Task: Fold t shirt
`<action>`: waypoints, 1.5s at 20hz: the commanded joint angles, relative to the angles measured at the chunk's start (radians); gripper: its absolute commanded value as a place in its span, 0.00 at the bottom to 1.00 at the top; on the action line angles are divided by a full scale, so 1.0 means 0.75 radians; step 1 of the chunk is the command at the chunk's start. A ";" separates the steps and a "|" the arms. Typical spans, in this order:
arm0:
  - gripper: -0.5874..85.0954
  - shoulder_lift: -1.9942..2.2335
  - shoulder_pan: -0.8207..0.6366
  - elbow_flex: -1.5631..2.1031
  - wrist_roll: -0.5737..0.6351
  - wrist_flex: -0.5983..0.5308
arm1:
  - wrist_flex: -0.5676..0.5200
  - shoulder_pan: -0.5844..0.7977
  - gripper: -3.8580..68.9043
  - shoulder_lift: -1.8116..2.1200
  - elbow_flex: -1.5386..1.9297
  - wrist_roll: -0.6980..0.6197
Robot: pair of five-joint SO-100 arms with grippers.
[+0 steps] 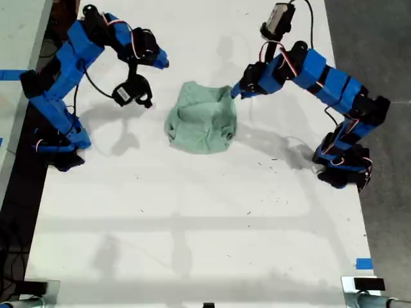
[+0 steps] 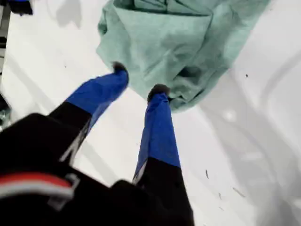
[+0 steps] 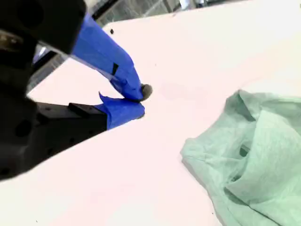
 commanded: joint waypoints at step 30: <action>0.12 2.409 0.098 2.806 -0.583 -0.652 | -0.264 -0.475 0.13 2.264 2.532 0.348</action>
